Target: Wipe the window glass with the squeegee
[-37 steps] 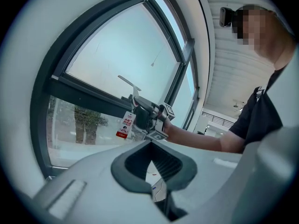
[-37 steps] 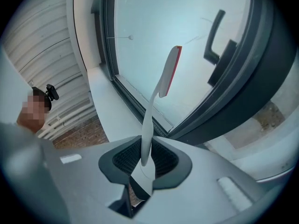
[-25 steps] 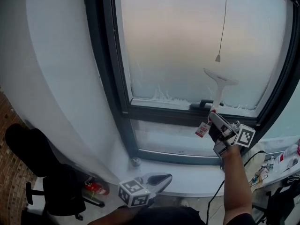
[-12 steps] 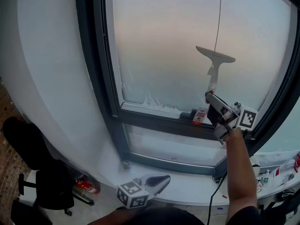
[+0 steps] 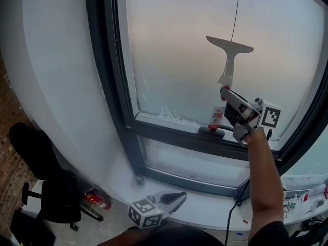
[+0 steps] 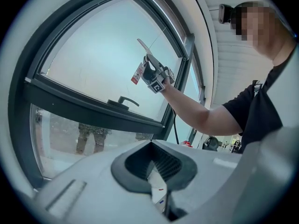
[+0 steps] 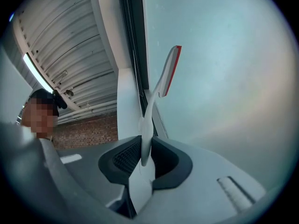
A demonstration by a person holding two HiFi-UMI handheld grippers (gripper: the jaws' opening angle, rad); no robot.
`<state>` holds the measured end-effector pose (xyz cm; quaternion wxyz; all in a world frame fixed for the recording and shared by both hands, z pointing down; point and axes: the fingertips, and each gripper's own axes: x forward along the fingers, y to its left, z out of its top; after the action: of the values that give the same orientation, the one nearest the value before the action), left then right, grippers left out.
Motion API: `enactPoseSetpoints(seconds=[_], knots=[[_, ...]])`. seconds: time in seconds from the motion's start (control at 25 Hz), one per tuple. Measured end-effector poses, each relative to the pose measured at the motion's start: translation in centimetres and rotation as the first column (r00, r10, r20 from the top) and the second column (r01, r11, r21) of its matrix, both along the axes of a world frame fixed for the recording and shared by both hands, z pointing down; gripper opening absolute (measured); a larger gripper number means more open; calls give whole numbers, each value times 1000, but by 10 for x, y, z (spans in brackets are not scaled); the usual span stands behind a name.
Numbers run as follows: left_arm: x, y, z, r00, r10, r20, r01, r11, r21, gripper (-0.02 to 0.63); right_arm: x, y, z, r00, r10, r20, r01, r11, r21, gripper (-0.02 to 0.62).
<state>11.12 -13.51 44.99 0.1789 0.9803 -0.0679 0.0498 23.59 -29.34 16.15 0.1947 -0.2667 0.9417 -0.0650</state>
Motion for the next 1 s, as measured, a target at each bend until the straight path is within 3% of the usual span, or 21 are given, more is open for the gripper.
enactPoseSetpoints(seconds=[0.52,1.0], knots=[[2,7,0,1000,-11,12,11,1000,-16,0,0,-4,21,1000,7,-13,-7,999,-36,89],[-2,12,7,1000,12,27,-11,1000,-29,0,3,4,64,998,36,49,-30,992,-120,89]])
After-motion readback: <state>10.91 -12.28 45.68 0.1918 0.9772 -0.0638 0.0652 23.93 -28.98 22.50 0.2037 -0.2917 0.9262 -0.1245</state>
